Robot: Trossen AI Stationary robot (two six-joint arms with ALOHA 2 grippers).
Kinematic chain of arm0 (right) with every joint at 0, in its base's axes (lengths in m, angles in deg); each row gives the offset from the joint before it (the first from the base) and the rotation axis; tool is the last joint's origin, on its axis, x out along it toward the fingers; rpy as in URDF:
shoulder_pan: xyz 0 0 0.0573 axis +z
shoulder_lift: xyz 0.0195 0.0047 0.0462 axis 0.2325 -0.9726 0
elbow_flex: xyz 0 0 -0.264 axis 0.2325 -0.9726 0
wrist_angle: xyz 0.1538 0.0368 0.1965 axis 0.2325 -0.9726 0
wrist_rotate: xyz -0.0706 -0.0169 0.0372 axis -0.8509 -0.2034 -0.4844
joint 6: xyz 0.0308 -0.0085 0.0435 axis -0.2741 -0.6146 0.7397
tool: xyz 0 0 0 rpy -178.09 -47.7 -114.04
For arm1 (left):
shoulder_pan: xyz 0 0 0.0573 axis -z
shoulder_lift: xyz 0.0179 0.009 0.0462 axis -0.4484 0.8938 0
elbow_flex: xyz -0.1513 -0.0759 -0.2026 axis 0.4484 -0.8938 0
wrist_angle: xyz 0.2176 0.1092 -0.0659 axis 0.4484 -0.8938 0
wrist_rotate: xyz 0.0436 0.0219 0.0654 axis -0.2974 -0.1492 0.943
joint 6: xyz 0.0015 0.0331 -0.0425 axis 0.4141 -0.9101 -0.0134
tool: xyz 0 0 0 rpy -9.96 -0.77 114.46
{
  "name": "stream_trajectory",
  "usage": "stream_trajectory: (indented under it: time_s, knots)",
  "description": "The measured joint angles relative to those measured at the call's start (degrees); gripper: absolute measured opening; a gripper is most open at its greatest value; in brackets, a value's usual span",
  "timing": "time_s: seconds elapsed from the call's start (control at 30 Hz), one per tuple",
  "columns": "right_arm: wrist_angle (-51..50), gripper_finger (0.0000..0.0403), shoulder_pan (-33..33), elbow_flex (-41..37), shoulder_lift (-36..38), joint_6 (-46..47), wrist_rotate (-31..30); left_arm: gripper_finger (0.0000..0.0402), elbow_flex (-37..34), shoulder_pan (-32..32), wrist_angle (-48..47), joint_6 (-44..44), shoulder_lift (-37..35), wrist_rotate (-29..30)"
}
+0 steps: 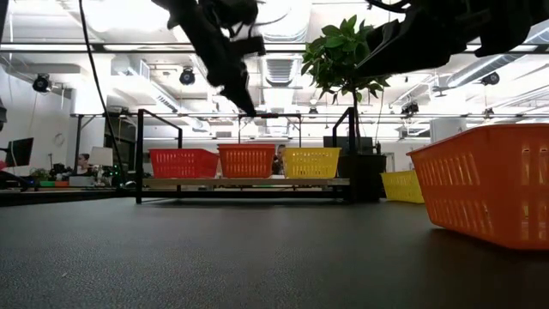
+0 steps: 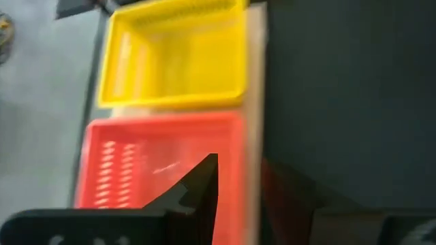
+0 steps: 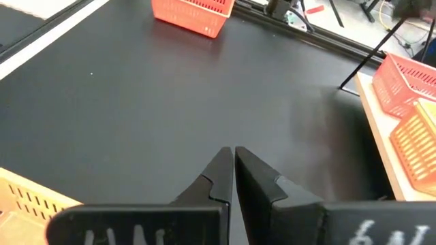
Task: Stack baskets on shelf by color
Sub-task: Stack the top yellow bin on top of the yellow bin on the shelf
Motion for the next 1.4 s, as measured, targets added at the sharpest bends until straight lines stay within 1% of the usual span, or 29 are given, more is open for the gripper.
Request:
stream_trajectory:
  time_s: [0.1, 0.23, 0.5, 0.7, 0.9, 1.3, 1.4]
  knots:
    - [-0.2, 0.0009, 0.0, 0.0, 0.0, 0.3, 0.0, 0.0095, 0.0, 3.4, 0.1, 2.6, -1.3, -1.7]
    - [-0.3, 0.0009, 0.0, 0.0, 0.0, 1.3, 0.0, 0.0095, -0.2, 10.5, 2.3, 5.1, -2.5, -1.9]
    - [-0.6, 0.0009, 0.0, 0.0, -0.1, 3.2, 0.0, 0.0095, -0.2, 25.1, 12.6, 5.5, -2.8, -1.9]
    - [-0.7, 0.0009, 0.0, 0.0, -0.8, 3.4, 0.1, 0.0095, -0.2, 31.9, 18.7, 5.5, -2.9, -1.8]
    - [-0.6, 0.0009, 0.0, 0.0, -0.8, 3.9, 0.1, 0.0095, -0.2, 34.3, 21.6, 5.5, -2.9, -1.7]
    - [-0.6, 0.0009, 0.0, 0.0, -0.8, 3.8, 0.1, 0.0095, -0.2, 34.2, 21.5, 5.5, -2.9, -1.7]
    - [-0.6, 0.0009, 0.0, 0.0, -0.8, 3.8, 0.1, 0.0096, -0.2, 33.9, 21.5, 5.5, -2.9, -0.5]
